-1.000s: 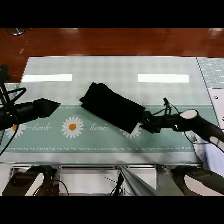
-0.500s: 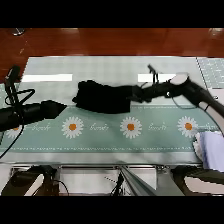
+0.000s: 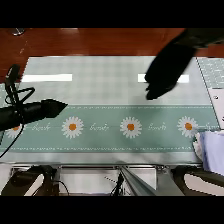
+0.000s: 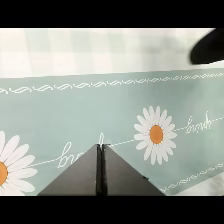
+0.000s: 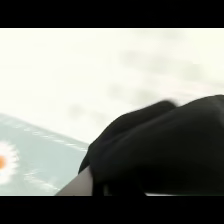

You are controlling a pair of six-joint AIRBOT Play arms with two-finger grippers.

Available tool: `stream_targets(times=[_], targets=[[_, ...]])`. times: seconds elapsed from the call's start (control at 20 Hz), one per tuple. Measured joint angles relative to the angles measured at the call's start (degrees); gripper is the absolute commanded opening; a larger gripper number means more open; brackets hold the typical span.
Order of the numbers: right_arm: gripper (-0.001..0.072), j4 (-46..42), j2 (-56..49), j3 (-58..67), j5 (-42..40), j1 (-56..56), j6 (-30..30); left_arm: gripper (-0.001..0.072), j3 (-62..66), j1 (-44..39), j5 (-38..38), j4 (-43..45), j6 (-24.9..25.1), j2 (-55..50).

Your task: Fold the shirts.

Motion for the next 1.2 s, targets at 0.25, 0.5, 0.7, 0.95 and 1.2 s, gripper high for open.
stream_targets(times=[0.25,0.5,0.7,0.95,1.2], targets=[[0.0019,-5.42,6.08,-0.2,10.32,-18.64,4.7,0.0022,0.0,0.0,0.15,0.0,-0.02,0.0],[0.002,-12.09,18.99,-17.07,12.98,-36.94,5.9,0.0023,0.0,0.0,0.15,0.0,0.0,0.0],[0.0021,-26.36,31.78,-33.11,13.51,-50.36,5.88,0.0022,0.0,0.0,0.2,0.0,0.0,0.0],[0.063,-36.94,41.64,-45.59,13.57,-58.29,7.87,0.0023,0.0,0.0,2.12,0.0,0.0,-0.28],[0.0462,-34.75,40.28,-46.21,9.81,-59.95,7.58,0.0022,1.03,0.0,5.03,-0.02,0.24,-3.48]])
